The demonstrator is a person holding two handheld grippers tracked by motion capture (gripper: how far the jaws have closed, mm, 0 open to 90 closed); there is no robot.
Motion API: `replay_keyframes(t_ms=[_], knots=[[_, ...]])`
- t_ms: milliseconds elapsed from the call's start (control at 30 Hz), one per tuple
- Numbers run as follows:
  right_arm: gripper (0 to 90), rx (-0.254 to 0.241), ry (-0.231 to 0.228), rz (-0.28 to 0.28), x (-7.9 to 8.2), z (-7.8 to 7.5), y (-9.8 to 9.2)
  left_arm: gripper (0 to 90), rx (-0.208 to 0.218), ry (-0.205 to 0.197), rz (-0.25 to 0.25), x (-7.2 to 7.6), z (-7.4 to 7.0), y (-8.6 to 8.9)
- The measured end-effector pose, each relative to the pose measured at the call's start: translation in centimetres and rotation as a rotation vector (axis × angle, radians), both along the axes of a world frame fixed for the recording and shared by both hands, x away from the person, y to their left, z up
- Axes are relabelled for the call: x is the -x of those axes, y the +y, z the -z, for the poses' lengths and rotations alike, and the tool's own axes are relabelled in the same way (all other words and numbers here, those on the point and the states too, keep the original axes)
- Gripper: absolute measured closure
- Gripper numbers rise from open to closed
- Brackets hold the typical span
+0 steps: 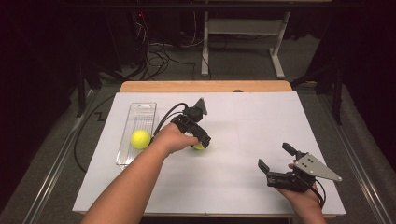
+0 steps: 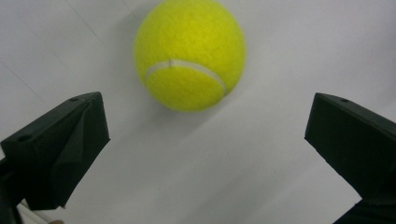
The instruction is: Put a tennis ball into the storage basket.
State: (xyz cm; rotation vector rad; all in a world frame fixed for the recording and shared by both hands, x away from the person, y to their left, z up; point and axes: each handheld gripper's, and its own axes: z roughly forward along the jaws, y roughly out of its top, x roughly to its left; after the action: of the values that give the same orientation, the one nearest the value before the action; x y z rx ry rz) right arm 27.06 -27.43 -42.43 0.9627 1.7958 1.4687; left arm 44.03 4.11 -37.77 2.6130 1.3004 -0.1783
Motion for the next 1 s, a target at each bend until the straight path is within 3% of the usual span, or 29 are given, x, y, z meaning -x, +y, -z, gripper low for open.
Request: replay_keyframes(t_ms=[700, 1000], knots=[[0.1, 0.002, 0.001, -0.003, 0.0, 0.0, 0.0, 0.6, 0.035, -0.015, -0.025, -1.4, 2.3, -0.7], [0.1, 0.0, 0.0, -0.002, 0.0, 0.0, -0.1, 8.5, 0.039, -0.024, -0.012, -1.6, 3.0, -0.9]])
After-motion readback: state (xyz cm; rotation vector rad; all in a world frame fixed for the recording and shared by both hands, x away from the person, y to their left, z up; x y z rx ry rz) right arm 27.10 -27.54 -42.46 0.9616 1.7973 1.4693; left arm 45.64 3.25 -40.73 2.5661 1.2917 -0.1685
